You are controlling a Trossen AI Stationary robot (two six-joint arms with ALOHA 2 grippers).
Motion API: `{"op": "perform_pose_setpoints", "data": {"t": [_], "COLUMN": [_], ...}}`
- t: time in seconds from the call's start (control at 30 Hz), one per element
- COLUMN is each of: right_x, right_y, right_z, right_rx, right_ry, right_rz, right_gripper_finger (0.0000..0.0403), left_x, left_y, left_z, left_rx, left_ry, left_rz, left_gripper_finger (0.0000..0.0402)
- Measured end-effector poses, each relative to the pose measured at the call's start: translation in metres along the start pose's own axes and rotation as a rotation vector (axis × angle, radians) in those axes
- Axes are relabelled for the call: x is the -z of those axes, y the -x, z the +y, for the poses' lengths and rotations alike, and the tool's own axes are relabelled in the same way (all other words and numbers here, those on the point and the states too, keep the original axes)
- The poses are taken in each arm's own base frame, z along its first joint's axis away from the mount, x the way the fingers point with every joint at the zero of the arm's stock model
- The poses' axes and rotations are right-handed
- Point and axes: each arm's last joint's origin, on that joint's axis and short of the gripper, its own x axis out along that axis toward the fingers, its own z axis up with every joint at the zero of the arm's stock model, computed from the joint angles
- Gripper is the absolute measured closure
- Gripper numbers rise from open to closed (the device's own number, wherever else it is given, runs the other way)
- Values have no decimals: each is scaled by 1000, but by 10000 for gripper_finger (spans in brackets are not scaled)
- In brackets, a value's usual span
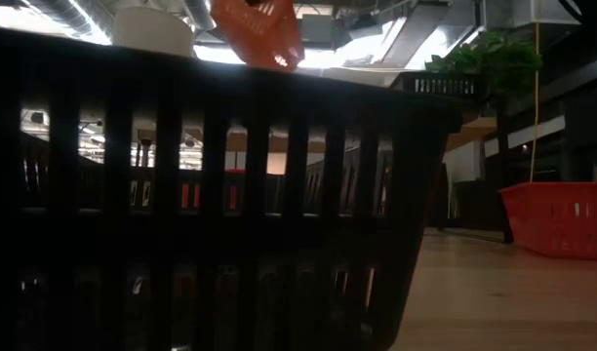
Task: Stack baskets on shelf by color
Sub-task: Put the left orange bin on top of the other orange bin on the shelf
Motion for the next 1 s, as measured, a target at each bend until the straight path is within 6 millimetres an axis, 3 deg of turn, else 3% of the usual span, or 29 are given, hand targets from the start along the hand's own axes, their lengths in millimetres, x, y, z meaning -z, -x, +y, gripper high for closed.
{"op": "perform_pose_setpoints", "data": {"t": [0.17,0.47,0.73,1.0], "right_x": [1,9,10,11], "right_y": [-1,-31,-32,-32], "right_z": [2,6,4,3], "right_rx": [-65,-24,6,19], "right_ry": [51,103,129,136], "right_rz": [15,79,90,96], "right_gripper_finger": [401,401,401,370], "left_x": [-1,-1,-1,-1], "left_y": [0,0,0,0], "left_z": [0,0,-1,-1], "left_rx": [-8,-6,7,7], "left_ry": [-28,-27,-22,-22], "left_rz": [-18,-21,-26,-26], "left_gripper_finger": [333,333,333,333]}}
